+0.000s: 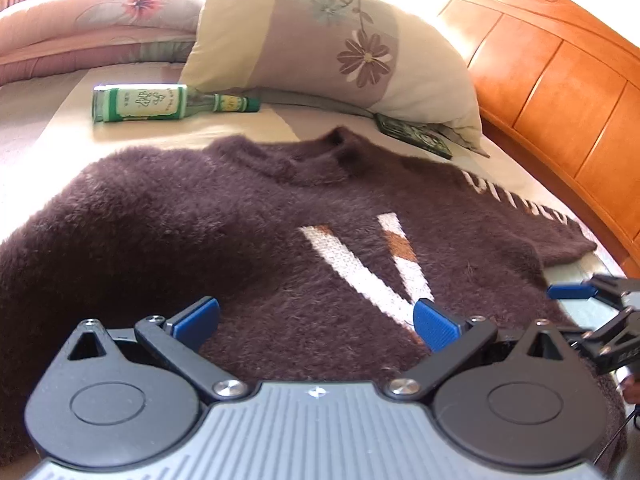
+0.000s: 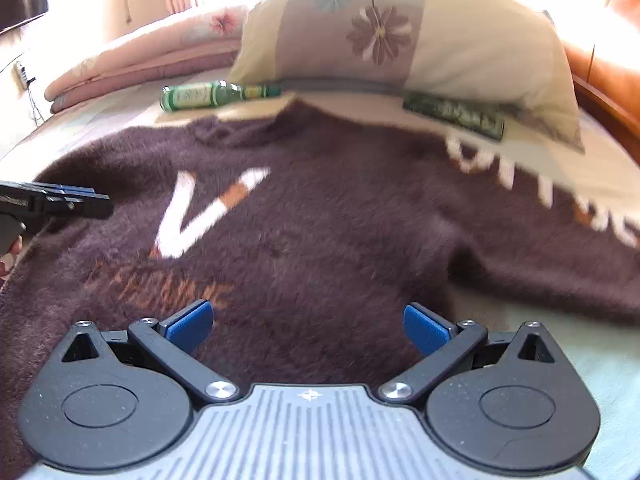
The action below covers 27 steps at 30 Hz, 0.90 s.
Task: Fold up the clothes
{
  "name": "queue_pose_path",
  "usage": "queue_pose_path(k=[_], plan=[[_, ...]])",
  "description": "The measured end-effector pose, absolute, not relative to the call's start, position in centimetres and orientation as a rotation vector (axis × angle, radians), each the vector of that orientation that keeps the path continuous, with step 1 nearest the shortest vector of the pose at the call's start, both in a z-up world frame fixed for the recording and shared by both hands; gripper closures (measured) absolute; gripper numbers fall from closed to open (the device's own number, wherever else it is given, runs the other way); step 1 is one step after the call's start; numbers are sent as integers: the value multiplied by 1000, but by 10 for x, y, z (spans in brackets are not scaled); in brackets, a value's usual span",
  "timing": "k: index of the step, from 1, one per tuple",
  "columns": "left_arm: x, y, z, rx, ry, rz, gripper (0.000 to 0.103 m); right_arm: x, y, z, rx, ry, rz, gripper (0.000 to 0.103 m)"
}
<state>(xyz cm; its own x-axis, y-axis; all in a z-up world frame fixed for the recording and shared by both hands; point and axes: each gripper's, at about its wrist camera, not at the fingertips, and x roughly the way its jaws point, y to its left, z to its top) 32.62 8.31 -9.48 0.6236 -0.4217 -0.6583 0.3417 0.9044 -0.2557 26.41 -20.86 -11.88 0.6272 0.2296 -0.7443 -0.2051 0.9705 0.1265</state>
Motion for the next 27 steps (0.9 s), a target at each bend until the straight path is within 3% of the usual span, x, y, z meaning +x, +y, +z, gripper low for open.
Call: queue_pose_path(k=[7,14,16,21,27], plan=[[328,83,-100,-133,783,-448,1,233,-216,-129,100,760,184,0],[324,67,-101,-14,797,-419,1,299,-228,-110,305,623,101,0],[320,64,-95,1,778,-420,1,300,-219,-120,251,590,99,0],[323,58,-108,-13,805,-448,1,303,-192,-134,-76,712,97,0],[314,47,-107,94,775,-428,1,304,-228,-124,120,780,-29,0]])
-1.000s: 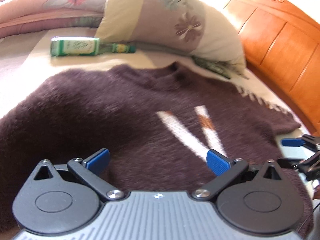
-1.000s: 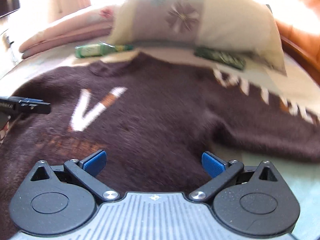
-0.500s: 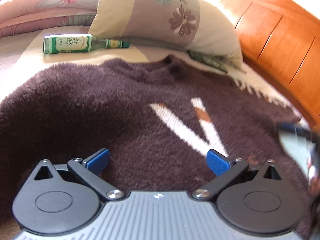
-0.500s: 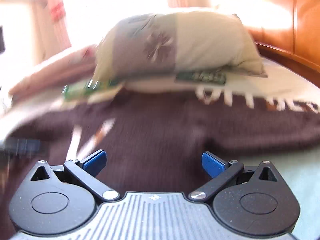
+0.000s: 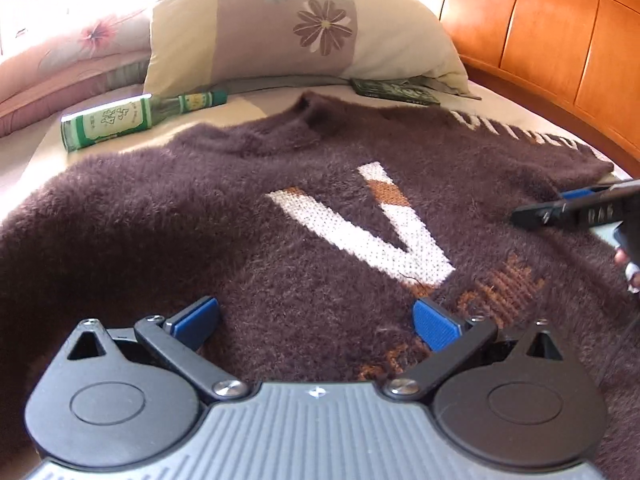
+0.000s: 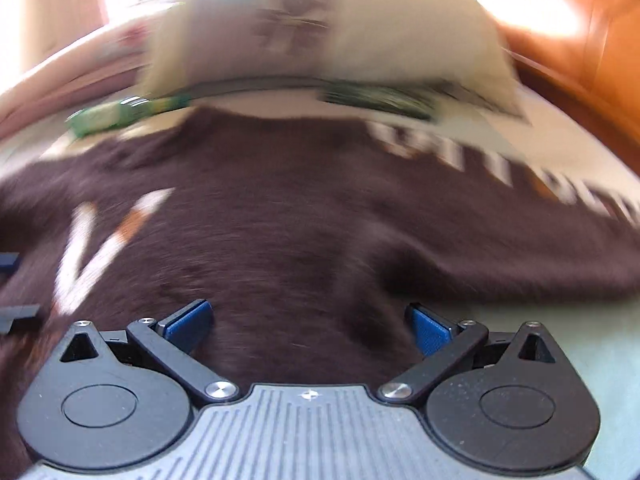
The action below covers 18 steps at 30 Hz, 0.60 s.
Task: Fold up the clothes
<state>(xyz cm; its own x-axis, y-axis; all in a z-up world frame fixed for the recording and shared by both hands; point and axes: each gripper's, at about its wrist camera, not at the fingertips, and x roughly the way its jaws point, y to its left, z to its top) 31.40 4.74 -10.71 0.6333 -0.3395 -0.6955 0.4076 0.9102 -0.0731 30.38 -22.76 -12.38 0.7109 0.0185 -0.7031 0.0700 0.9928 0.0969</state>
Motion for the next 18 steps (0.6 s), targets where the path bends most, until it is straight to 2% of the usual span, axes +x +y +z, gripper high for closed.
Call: queue_pose_path(k=[5,8,11,18], plan=[[303,50,-94,14,763,-380,1,276,-213,-98,143,628,165,0],[289,43,-97,-15,788,-357,1,274,-190,-103,80,677,295,0],[263,35,-106,37,782,-274,1,284,-176,-120,-31,814,299,0],[193,42,-99,18,840,-165,1,284,-175,-123,-100,845,346,0]])
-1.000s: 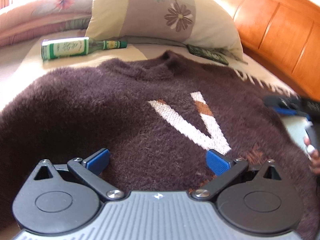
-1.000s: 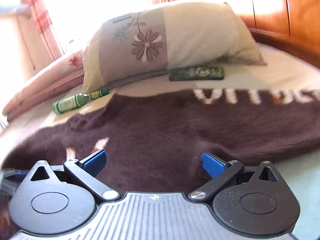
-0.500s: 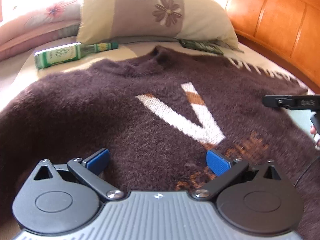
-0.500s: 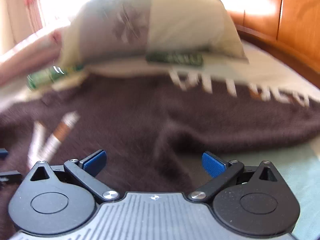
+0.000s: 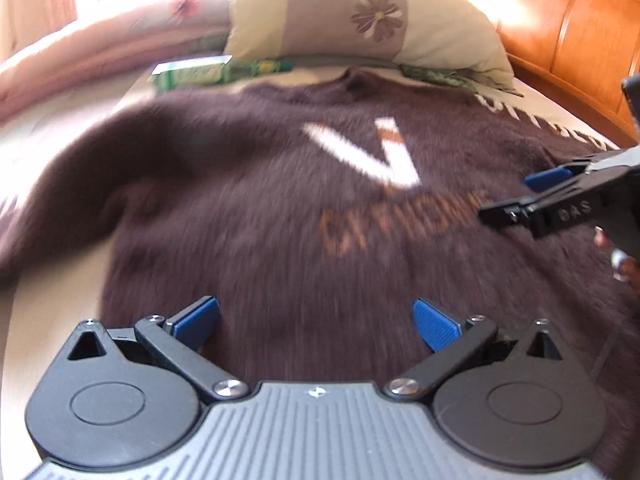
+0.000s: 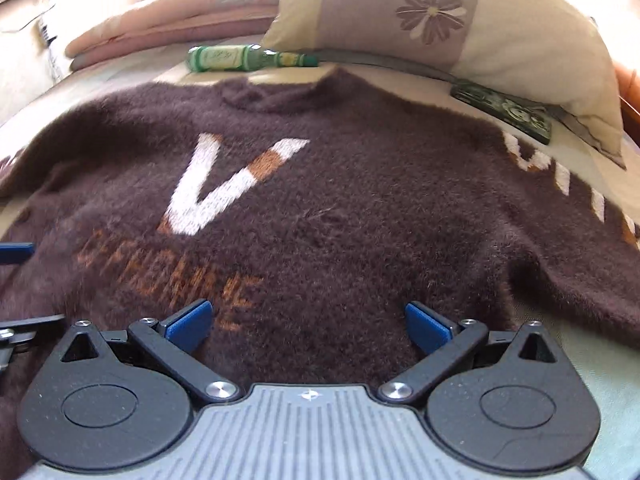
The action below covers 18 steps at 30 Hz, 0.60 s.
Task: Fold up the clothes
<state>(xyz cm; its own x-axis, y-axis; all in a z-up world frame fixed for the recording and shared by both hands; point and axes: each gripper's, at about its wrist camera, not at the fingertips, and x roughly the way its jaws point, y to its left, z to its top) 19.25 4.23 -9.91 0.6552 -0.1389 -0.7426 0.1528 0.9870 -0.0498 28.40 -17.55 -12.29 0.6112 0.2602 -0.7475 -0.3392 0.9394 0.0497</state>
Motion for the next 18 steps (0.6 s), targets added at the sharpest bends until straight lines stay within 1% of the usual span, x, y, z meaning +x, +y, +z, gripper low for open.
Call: queue_pose_path(k=[5,8,10,13,16,18], plan=[[147,39,-97,93,867,-141,1,285,-176,-124,-136,860,370,0],[139,38,-92,81,906,-121,1,287,-176,-125,-137,859,371,0],[145,39,-82,58,902,-136,1,287,-177,-125,-136,857,372,0],[166,40,-64,55,840,-155,1,283,-177,-125,-146,845,377,0],[205,42,-53,26,802,-160,1,282,-177,-125,-154,841,387,0],[232,42,-56,-19,816,-146,1,281,-178,-125,-154,841,390,0]])
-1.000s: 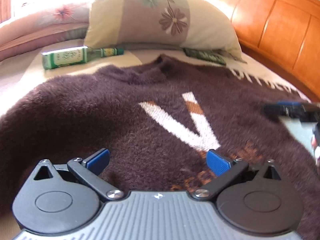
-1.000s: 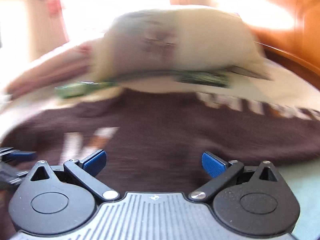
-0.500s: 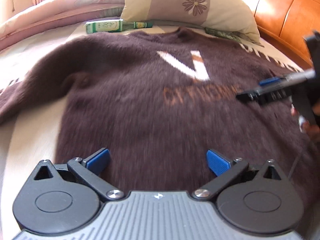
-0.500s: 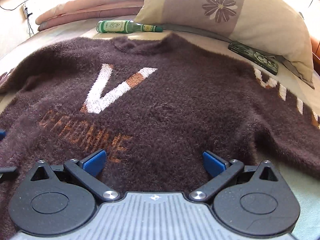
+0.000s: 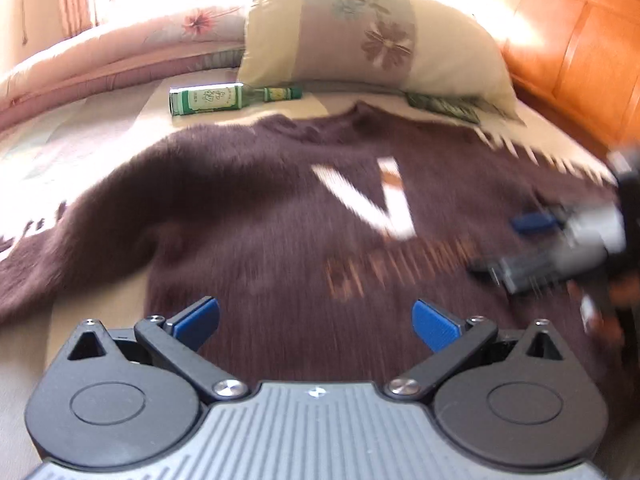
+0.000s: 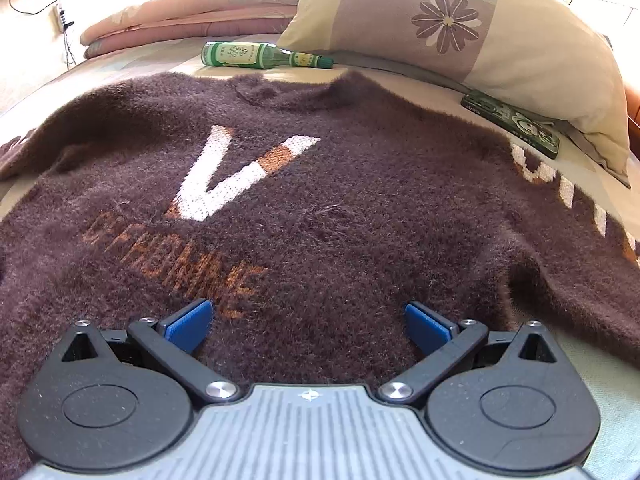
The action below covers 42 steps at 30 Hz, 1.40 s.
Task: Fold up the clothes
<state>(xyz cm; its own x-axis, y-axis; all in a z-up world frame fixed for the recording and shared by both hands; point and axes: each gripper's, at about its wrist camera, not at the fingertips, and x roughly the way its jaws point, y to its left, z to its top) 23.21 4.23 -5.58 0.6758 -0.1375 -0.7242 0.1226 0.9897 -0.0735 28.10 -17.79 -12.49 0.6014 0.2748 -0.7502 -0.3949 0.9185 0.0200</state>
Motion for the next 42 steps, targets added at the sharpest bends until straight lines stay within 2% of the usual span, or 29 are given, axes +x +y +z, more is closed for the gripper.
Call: queue_pose_path(k=[7,12,18,24,33,37,42], plan=[[289,44,-63,-72,842,-144,1,278,-174,-123,-148,846,347,0],[354,72,-55,-249,806,-143,1,281,-177,-117,-79,875,338,0],[430,117,-95,-446,919,-73,2,285,-182,-115,24,876,341,0],[469,134,-110,-490,850,-14,1,273,-175,-108,56,856,411,0],[482,115,-96,-304,844,36,2,254,-155,-99,4,791,548,0],[460,111,-80,-347,855,-86,1,253,-155,-98,31,794,553,0],[451,112,-102,-431,968,-154,1,253,-155,-95,64,797,559,0]])
